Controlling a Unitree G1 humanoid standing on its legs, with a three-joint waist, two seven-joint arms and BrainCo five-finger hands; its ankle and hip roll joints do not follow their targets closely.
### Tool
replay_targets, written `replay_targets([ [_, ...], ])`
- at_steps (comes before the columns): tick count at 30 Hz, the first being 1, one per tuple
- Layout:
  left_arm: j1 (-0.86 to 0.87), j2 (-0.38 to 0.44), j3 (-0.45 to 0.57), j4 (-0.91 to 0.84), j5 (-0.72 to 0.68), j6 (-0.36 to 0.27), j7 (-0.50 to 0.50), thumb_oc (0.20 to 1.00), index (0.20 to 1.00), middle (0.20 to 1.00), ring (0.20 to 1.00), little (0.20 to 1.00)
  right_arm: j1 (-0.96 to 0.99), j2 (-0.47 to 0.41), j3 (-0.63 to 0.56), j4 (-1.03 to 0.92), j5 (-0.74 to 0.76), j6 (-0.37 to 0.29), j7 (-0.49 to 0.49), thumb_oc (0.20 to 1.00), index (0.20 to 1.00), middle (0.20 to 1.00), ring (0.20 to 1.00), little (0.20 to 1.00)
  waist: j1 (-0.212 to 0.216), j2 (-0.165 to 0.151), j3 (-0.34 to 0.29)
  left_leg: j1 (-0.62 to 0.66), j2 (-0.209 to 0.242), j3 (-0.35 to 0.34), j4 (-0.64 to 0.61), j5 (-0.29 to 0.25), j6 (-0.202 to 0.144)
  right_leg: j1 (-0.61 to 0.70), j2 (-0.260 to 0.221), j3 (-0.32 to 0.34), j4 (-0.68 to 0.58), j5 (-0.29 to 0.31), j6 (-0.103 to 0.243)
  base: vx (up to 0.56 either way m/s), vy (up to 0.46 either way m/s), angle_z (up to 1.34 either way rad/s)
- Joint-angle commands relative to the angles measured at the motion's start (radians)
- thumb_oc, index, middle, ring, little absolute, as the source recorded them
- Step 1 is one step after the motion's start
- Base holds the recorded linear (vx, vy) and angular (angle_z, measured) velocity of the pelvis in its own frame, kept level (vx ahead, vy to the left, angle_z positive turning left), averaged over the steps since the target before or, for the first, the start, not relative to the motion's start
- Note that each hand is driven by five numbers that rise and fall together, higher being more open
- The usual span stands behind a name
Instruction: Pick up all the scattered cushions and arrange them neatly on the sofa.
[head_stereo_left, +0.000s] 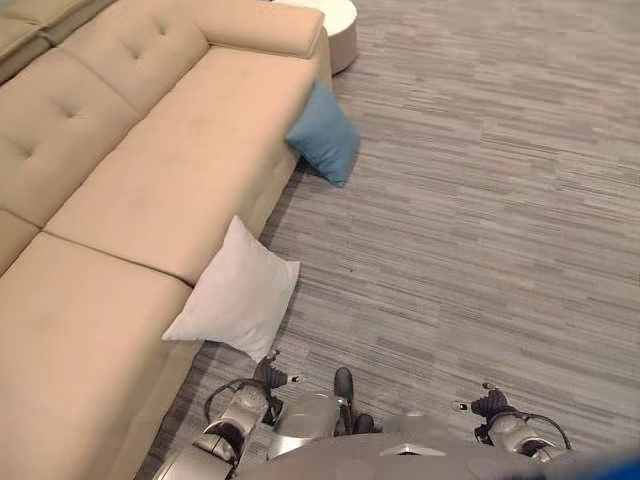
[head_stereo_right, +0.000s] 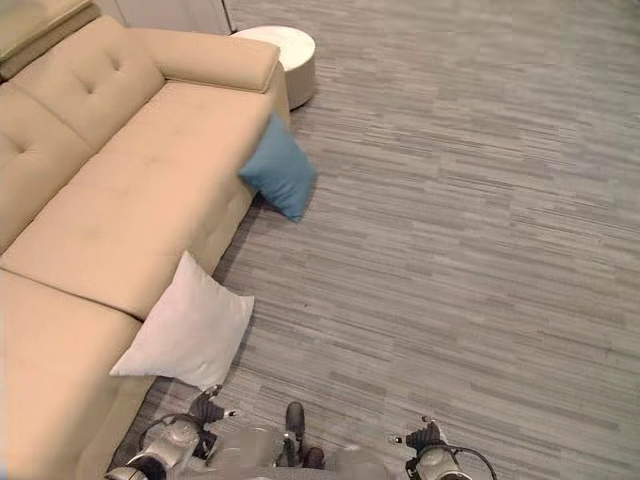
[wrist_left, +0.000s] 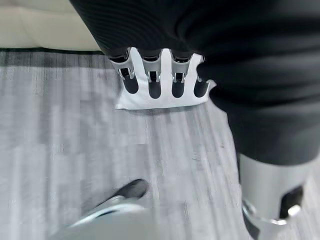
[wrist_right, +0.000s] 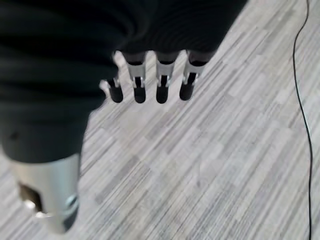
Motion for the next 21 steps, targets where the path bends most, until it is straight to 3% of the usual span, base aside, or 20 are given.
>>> replay_targets([
  [1,0.001,-0.018,0.004,-0.019,-0.003,-0.019,0.001,1.0,1.0,1.0,1.0,1.0,-0.03,-0.016,-0.01,-0.011,-0.032,-0.007,0.0,1.0,1.0,1.0,1.0,1.0,0.039,0.016,-0.004,-0.009,0.005,-0.077,0.085,-0.136,-0.091,0.019,-0.128,0.118,-0.181,0.202,0.067,0.19,0.055,0.75],
  [3,0.001,-0.016,0.005,-0.011,0.0,-0.023,0.008,1.0,1.0,1.0,1.0,1.0,-0.039,-0.014,0.001,-0.014,-0.036,-0.012,-0.001,1.0,1.0,1.0,1.0,1.0,0.032,0.023,0.001,0.027,-0.002,-0.119,0.069,-0.142,-0.093,-0.009,-0.113,0.138,-0.234,0.178,0.045,0.24,-0.046,0.71],
  [4,0.002,-0.014,0.004,-0.003,0.002,-0.025,0.011,1.0,1.0,1.0,1.0,1.0,-0.048,-0.014,0.011,-0.015,-0.034,-0.012,0.001,1.0,1.0,1.0,1.0,1.0,0.02,0.018,0.001,0.052,-0.014,-0.16,0.053,-0.144,-0.099,-0.027,-0.077,0.2,-0.341,0.176,0.043,0.36,-0.187,1.03],
  [5,-0.002,-0.017,-0.006,0.022,0.012,-0.03,0.014,1.0,1.0,1.0,1.0,1.0,-0.05,-0.016,0.015,-0.015,-0.02,-0.014,-0.004,1.0,1.0,1.0,1.0,1.0,-0.004,0.008,0.007,0.077,-0.035,-0.222,0.047,-0.151,-0.105,-0.062,-0.016,0.333,-0.464,0.2,0.05,0.33,-0.206,1.29],
  [6,-0.005,-0.015,-0.01,0.02,0.016,-0.028,0.008,1.0,1.0,1.0,1.0,1.0,-0.046,-0.021,0.015,-0.012,-0.018,-0.009,-0.003,1.0,1.0,1.0,1.0,1.0,-0.014,0.002,0.006,0.084,-0.044,-0.248,0.039,-0.146,-0.114,-0.063,-0.002,0.389,-0.52,0.223,0.056,0.27,-0.239,1.25],
  [7,-0.001,-0.022,-0.01,0.043,0.022,-0.028,0.01,1.0,1.0,1.0,1.0,1.0,-0.034,-0.022,0.01,-0.009,-0.011,-0.006,0.0,1.0,1.0,1.0,1.0,1.0,-0.016,-0.01,0.0,0.092,-0.055,-0.281,0.037,-0.151,-0.124,-0.035,-0.003,0.398,-0.56,0.242,0.05,0.16,-0.192,2.15],
  [8,-0.003,-0.028,-0.012,0.051,0.016,-0.033,0.012,1.0,1.0,1.0,1.0,1.0,-0.026,-0.024,0.013,-0.008,-0.016,-0.008,0.0,1.0,1.0,1.0,1.0,1.0,-0.015,-0.013,-0.008,0.088,-0.055,-0.287,0.046,-0.152,-0.131,-0.011,-0.026,0.368,-0.582,0.246,0.044,0.12,-0.294,2.41],
  [11,-0.003,-0.044,-0.012,0.053,0.01,-0.032,0.008,1.0,1.0,1.0,1.0,1.0,-0.033,-0.025,0.019,-0.013,-0.007,-0.027,-0.008,1.0,1.0,1.0,1.0,1.0,-0.014,-0.036,-0.005,0.011,-0.028,-0.27,0.128,-0.145,-0.187,0.072,-0.033,0.313,-0.672,0.238,0.019,0.03,-0.229,2.06],
  [13,0.002,-0.049,-0.013,0.064,0.013,-0.026,0.006,1.0,1.0,1.0,1.0,1.0,-0.033,-0.032,0.012,-0.012,0.001,-0.028,-0.008,1.0,1.0,1.0,1.0,1.0,-0.017,-0.039,0.003,-0.028,-0.013,-0.235,0.17,-0.145,-0.19,0.095,-0.041,0.281,-0.685,0.226,0.005,0.0,-0.121,1.57],
  [14,0.008,-0.051,-0.014,0.064,0.013,-0.024,0.007,1.0,1.0,1.0,1.0,1.0,-0.026,-0.033,0.01,-0.01,0.0,-0.027,-0.009,1.0,1.0,1.0,1.0,1.0,-0.023,-0.044,0.006,-0.054,0.016,-0.158,0.187,-0.14,-0.189,0.116,-0.056,0.233,-0.696,0.214,-0.004,-0.02,-0.091,1.71],
  [15,0.003,-0.048,-0.016,0.055,0.019,-0.022,0.003,1.0,1.0,1.0,1.0,1.0,-0.017,-0.034,-0.003,-0.012,0.009,-0.025,-0.011,1.0,1.0,1.0,1.0,1.0,-0.034,-0.047,0.003,-0.082,0.071,0.002,0.143,-0.102,-0.187,0.146,-0.07,0.139,-0.723,0.206,0.0,-0.02,-0.07,1.61],
  [16,-0.002,-0.042,-0.02,0.05,0.022,-0.022,0.004,1.0,1.0,1.0,1.0,1.0,-0.015,-0.035,-0.005,-0.011,0.011,-0.023,-0.012,1.0,1.0,1.0,1.0,1.0,-0.036,-0.049,0.006,-0.109,0.087,0.054,0.141,-0.079,-0.188,0.156,-0.074,0.109,-0.729,0.205,0.0,-0.02,-0.031,2.0],
  [17,-0.005,-0.01,0.014,0.044,0.029,-0.035,-0.011,1.0,1.0,1.0,1.0,1.0,0.025,-0.118,-0.056,-0.093,0.13,-0.084,0.164,1.0,1.0,1.0,1.0,1.0,-0.056,-0.057,0.012,-0.106,0.111,0.107,0.144,-0.081,-0.191,0.158,-0.075,0.104,-0.726,0.203,0.001,0.0,0.003,1.64],
  [18,-0.021,-0.005,0.017,0.034,0.017,-0.031,-0.016,1.0,1.0,1.0,1.0,1.0,0.008,-0.114,-0.051,-0.117,0.135,-0.083,0.093,1.0,1.0,1.0,1.0,1.0,-0.059,-0.063,0.012,-0.118,0.113,0.114,0.16,-0.073,-0.194,0.157,-0.08,0.092,-0.723,0.203,0.0,0.02,0.028,0.91],
  [19,-0.008,0.013,0.004,0.012,0.02,-0.037,-0.014,1.0,1.0,1.0,1.0,1.0,-0.062,-0.095,-0.012,-0.21,0.124,-0.135,0.0,1.0,1.0,1.0,1.0,1.0,-0.038,-0.058,0.014,-0.121,0.104,0.094,0.165,-0.075,-0.197,0.166,-0.086,0.065,-0.72,0.202,-0.001,0.08,0.071,0.07],
  [20,-0.007,0.011,0.038,0.026,0.005,-0.017,-0.027,1.0,1.0,1.0,1.0,1.0,0.013,-0.082,-0.029,-0.101,0.091,-0.056,0.075,1.0,1.0,1.0,1.0,1.0,-0.046,-0.06,0.011,-0.083,0.093,0.076,0.11,-0.086,-0.192,0.179,-0.077,0.068,-0.716,0.193,0.005,0.11,0.084,-0.21],
  [21,-0.001,0.016,0.047,0.024,-0.001,-0.023,-0.027,1.0,1.0,1.0,1.0,1.0,0.043,-0.076,-0.036,-0.121,0.059,-0.064,0.06,1.0,1.0,1.0,1.0,1.0,-0.047,-0.066,0.005,-0.07,0.091,0.072,0.095,-0.087,-0.187,0.184,-0.077,0.063,-0.714,0.189,0.008,0.12,0.091,-0.31],
])
